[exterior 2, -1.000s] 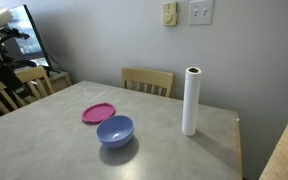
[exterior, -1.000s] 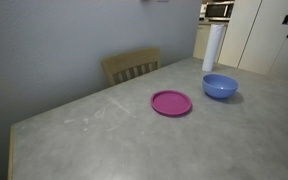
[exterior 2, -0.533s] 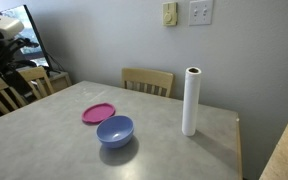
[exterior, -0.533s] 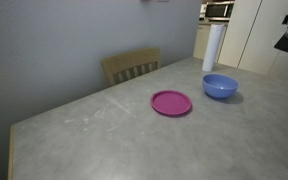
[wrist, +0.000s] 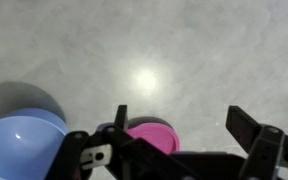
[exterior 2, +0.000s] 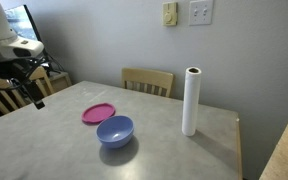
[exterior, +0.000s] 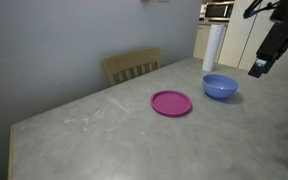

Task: Put the pink plate on the blue bowl

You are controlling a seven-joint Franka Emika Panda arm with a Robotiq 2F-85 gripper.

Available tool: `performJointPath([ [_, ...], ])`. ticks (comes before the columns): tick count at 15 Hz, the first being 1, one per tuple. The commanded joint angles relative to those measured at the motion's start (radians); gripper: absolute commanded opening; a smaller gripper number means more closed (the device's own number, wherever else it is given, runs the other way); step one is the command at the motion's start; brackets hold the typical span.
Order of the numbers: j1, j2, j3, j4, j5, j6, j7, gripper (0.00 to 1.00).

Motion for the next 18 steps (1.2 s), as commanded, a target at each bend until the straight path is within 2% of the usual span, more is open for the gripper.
performJointPath([
  [1, 0.010, 0.156, 0.043, 0.092, 0.042, -0.005, -0.042, 1.00],
  [6, -0.007, 0.297, 0.101, 0.184, 0.041, -0.031, -0.057, 1.00],
  [7, -0.016, 0.233, 0.113, 0.129, 0.013, -0.008, -0.012, 1.00],
  [12, -0.021, 0.289, 0.122, 0.170, 0.011, -0.010, -0.019, 1.00],
  [18, -0.025, 0.426, 0.144, 0.251, -0.049, 0.222, 0.160, 1.00],
])
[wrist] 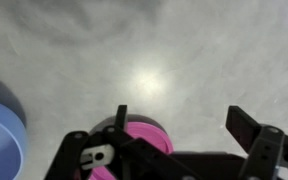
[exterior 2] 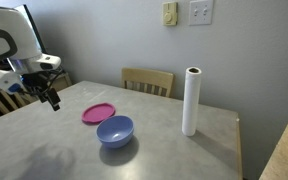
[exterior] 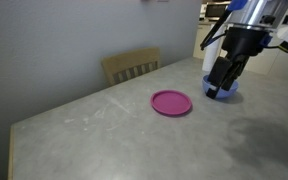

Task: Put the pink plate on the blue bowl

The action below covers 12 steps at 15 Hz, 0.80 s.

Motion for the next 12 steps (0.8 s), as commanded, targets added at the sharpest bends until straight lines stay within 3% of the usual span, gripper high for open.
performJointPath([
  [1, -0.023, 0.117, 0.026, 0.086, -0.065, 0.105, 0.089, 1.00],
  [7, 0.013, 0.308, -0.005, 0.287, -0.278, 0.061, 0.217, 1.00],
  [10, -0.016, 0.411, 0.039, 0.394, -0.235, 0.008, 0.140, 1.00],
  [11, 0.004, 0.338, 0.013, 0.308, -0.260, 0.058, 0.190, 1.00],
  [12, 0.006, 0.363, 0.015, 0.330, -0.257, 0.055, 0.186, 1.00],
])
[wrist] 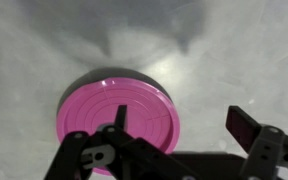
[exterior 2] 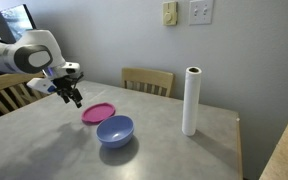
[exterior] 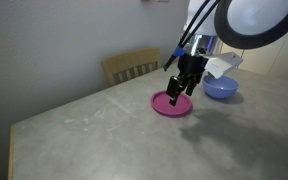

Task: Put the pink plate on the blue bowl

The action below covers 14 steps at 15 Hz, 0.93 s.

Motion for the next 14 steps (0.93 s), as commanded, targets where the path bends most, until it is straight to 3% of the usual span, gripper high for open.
performJointPath([
  [1, -0.001, 0.005, 0.001, 0.003, 0.000, 0.000, 0.001, 1.00],
  [5, -0.007, 0.005, 0.008, -0.002, 0.013, 0.007, -0.001, 1.00],
  [9, -0.050, 0.089, 0.048, 0.088, 0.091, -0.013, -0.064, 1.00],
  [14, -0.041, 0.172, 0.021, 0.236, 0.066, -0.077, -0.073, 1.00],
])
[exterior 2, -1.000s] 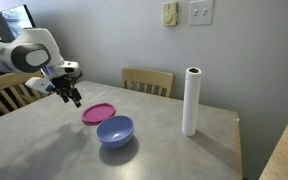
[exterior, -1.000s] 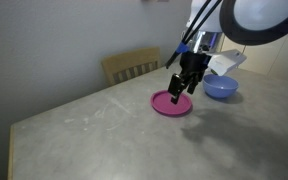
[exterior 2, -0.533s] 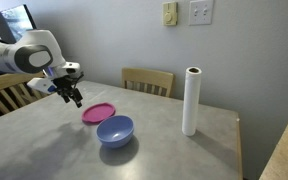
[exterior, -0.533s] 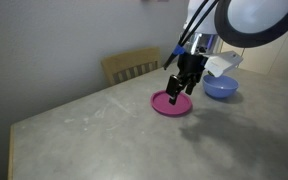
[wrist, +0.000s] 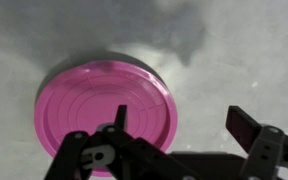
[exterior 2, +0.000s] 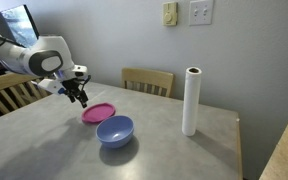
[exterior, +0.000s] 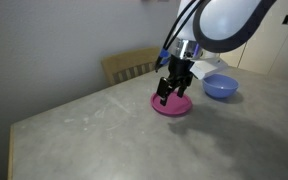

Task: Put the pink plate on the blue bowl

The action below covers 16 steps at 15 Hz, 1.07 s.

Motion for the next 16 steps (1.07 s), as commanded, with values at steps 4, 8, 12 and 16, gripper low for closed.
performJointPath([
  [4, 0.000, 0.129, -0.006, 0.239, -0.018, -0.163, -0.023, 1.00],
  [8, 0.025, 0.222, -0.016, 0.343, -0.042, -0.263, -0.001, 1.00],
  [12, 0.043, 0.290, -0.022, 0.413, -0.054, -0.297, 0.009, 1.00],
  [16, 0.059, 0.321, -0.033, 0.452, -0.060, -0.304, 0.027, 1.00],
])
